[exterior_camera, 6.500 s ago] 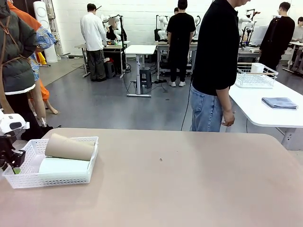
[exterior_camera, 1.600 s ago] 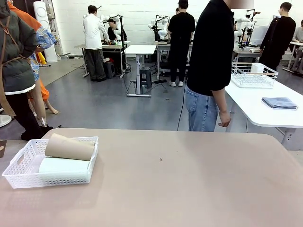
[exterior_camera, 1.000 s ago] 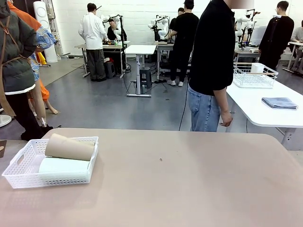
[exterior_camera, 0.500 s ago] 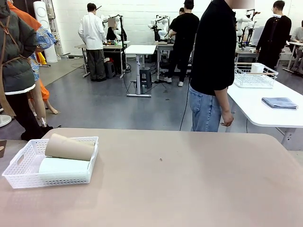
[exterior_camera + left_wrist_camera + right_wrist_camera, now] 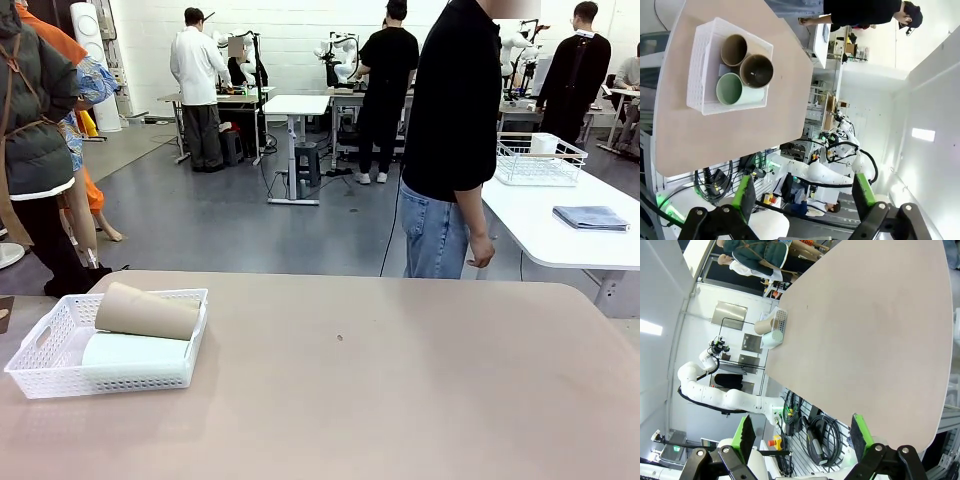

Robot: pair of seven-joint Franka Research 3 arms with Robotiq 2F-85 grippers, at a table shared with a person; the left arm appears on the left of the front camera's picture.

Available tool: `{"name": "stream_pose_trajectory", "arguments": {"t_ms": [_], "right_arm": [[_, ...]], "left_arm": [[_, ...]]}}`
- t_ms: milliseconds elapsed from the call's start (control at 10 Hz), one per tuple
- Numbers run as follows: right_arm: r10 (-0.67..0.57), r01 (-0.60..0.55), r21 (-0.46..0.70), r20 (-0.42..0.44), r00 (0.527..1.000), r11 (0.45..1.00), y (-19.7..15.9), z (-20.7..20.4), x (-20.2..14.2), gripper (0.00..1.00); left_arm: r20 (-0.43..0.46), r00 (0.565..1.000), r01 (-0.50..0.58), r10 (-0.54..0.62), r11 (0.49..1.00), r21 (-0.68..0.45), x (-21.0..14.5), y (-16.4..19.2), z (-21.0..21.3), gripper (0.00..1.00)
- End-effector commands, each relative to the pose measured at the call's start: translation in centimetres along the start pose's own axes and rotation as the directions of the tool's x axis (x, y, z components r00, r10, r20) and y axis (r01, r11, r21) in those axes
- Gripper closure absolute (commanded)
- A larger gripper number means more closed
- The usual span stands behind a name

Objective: Clean and organize the cups into the basket.
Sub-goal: Move the Organizing basket back to the left side of the table.

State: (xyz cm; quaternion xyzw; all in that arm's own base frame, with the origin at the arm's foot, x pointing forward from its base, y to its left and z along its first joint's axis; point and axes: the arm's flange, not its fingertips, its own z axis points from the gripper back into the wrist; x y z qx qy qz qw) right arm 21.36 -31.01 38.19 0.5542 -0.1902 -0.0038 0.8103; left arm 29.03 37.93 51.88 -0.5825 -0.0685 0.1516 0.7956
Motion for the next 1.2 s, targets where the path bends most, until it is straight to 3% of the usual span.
{"name": "stream_pose_trajectory", "arguments": {"t_ms": [0,1100], "right_arm": [[0.002,-0.002,-0.001,-0.002,1.000,1.000,0.07,-0.10,0.06,0.00],[0.002,-0.002,-0.001,-0.002,1.000,1.000,0.07,-0.10,0.06,0.00]], "left_arm": [[0.002,1.000,-0.007,0.007,1.000,0.017,-0.37,-0.14,0.01,0.00],[0.002,1.000,-0.007,0.007,1.000,0.017,-0.37,-0.14,0.01,0.00]]}}
